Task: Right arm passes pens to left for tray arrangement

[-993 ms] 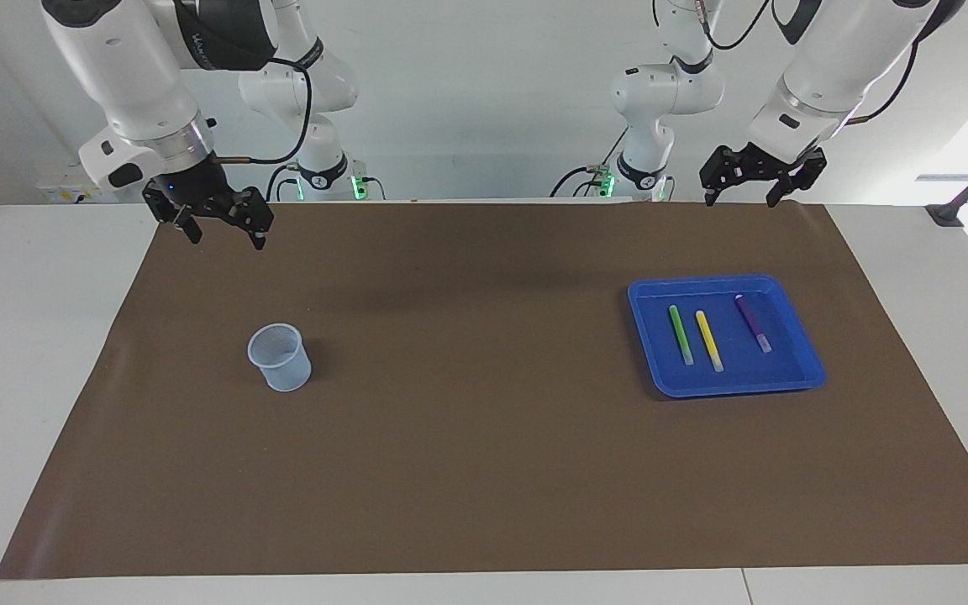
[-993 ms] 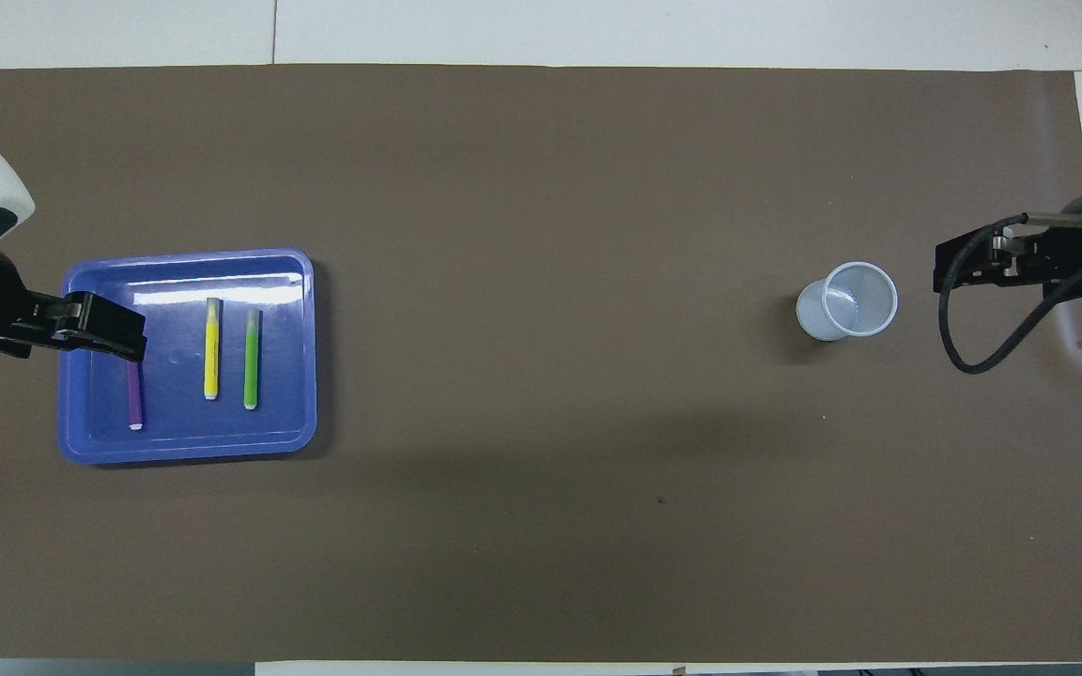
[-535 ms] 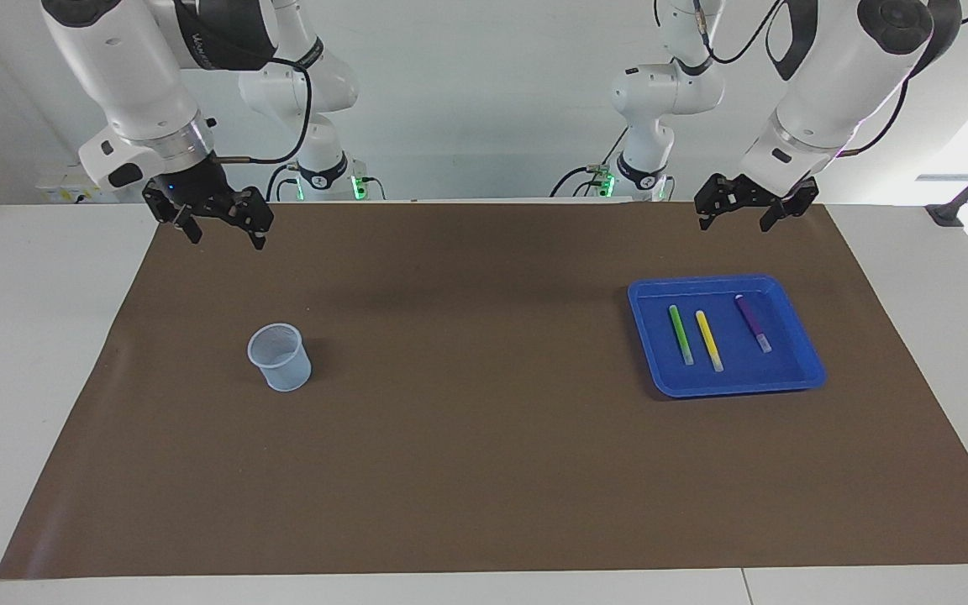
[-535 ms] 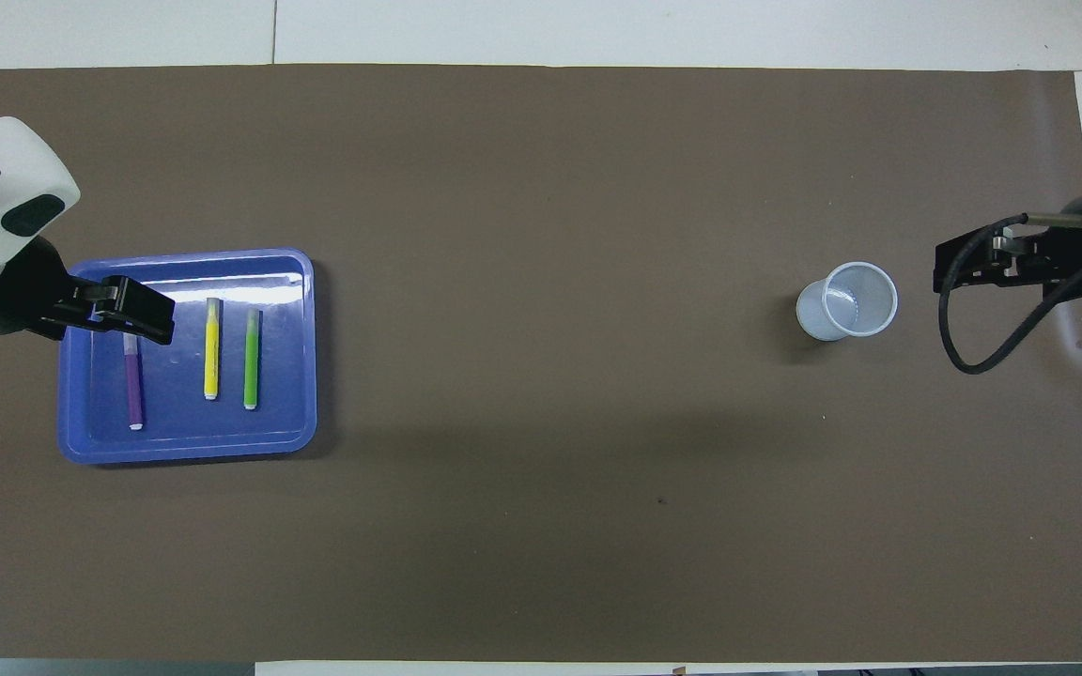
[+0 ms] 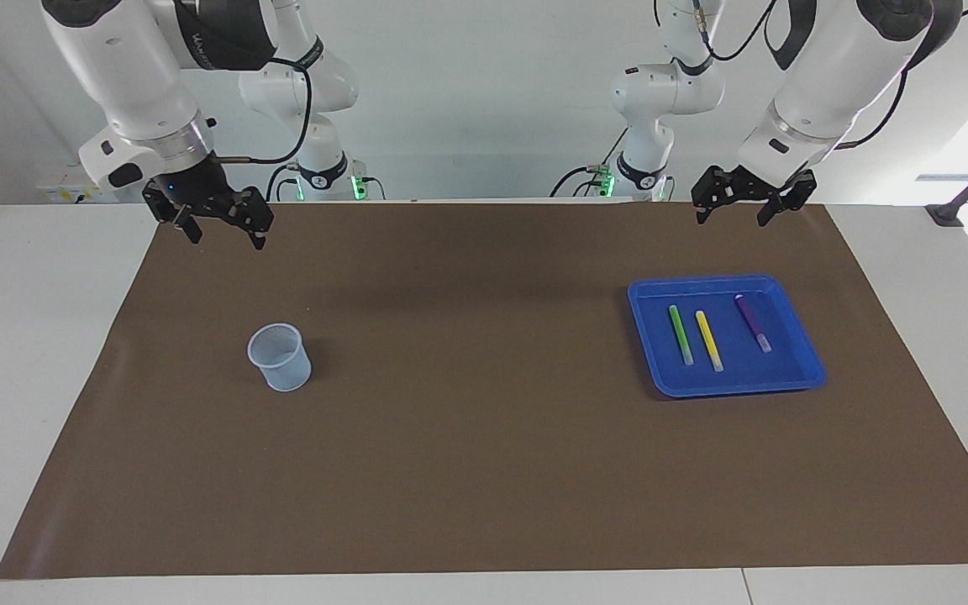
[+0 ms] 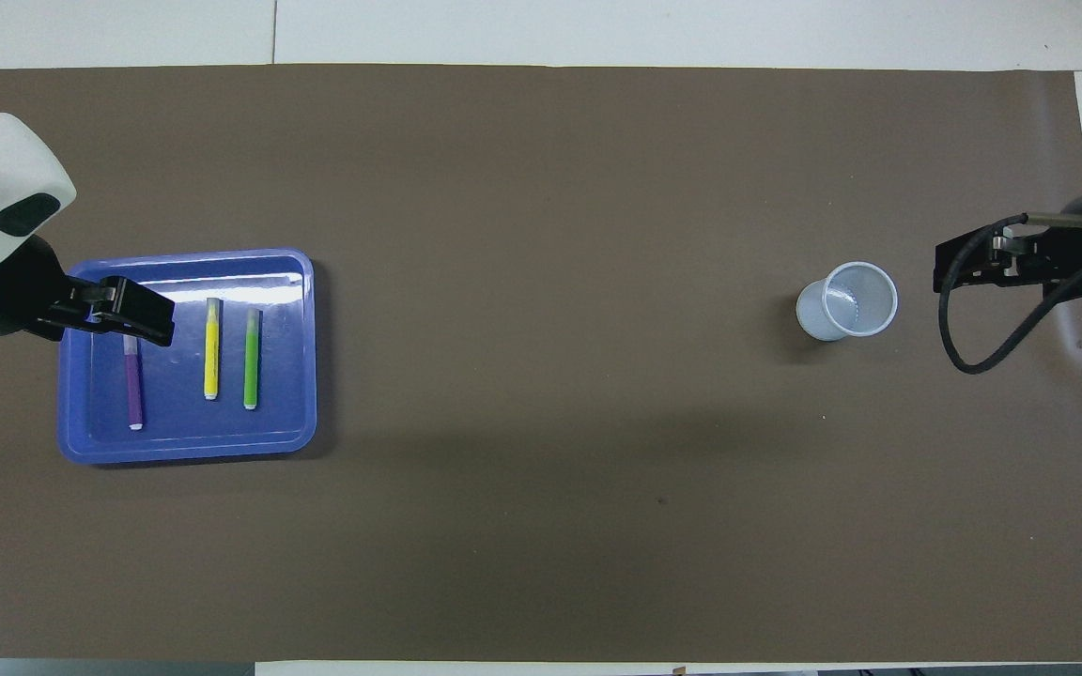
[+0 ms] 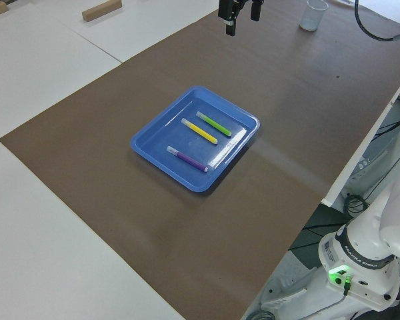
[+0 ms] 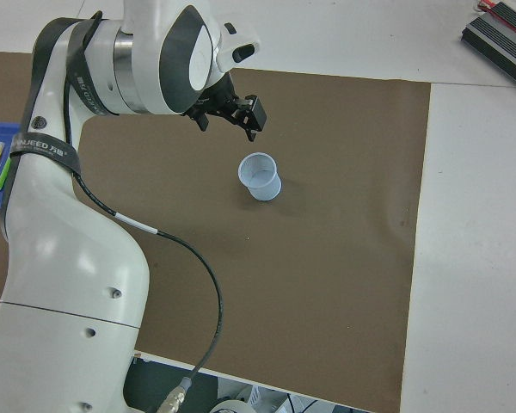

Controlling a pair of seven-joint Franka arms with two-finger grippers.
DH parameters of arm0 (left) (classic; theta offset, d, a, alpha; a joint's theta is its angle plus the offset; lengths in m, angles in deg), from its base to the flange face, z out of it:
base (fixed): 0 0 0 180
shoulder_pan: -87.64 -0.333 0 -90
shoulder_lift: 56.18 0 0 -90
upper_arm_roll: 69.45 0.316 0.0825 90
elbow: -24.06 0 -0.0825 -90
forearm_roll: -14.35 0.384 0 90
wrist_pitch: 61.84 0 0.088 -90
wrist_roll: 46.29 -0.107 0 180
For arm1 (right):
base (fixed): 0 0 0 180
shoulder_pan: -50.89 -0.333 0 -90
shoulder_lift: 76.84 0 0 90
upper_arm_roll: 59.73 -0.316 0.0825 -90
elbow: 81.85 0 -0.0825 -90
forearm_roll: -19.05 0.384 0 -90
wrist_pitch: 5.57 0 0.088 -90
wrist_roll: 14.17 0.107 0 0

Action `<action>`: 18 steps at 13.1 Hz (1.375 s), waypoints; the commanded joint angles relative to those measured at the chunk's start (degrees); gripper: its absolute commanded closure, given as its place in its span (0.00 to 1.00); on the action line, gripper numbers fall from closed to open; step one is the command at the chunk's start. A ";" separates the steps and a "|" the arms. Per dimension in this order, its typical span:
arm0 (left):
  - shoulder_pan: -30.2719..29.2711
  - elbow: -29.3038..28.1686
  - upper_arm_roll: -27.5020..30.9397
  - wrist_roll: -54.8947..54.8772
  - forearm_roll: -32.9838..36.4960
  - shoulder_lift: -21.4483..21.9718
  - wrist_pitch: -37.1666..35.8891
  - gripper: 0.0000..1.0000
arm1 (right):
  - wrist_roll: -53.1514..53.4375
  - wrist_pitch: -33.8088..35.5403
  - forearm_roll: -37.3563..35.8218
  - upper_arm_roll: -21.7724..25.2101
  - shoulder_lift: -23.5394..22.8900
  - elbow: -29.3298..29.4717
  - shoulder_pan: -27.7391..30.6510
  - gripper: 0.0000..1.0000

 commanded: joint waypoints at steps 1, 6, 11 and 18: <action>0.12 0.35 0.54 -0.14 -0.63 0.58 -1.34 0.00 | 0.81 0.71 -0.28 -0.16 0.17 -0.12 0.19 0.00; 0.12 0.26 0.63 0.47 -0.63 0.67 -1.07 0.00 | 0.81 0.71 -0.28 -0.16 0.17 -0.12 0.19 0.00; 0.12 0.09 0.63 0.56 -0.72 0.76 -0.64 0.00 | 0.81 0.71 -0.28 -0.16 0.17 -0.12 0.19 0.00; -0.06 -0.27 0.81 0.38 -0.63 1.02 -0.55 0.00 | 0.73 1.23 -0.28 -0.16 0.26 -0.30 0.19 0.00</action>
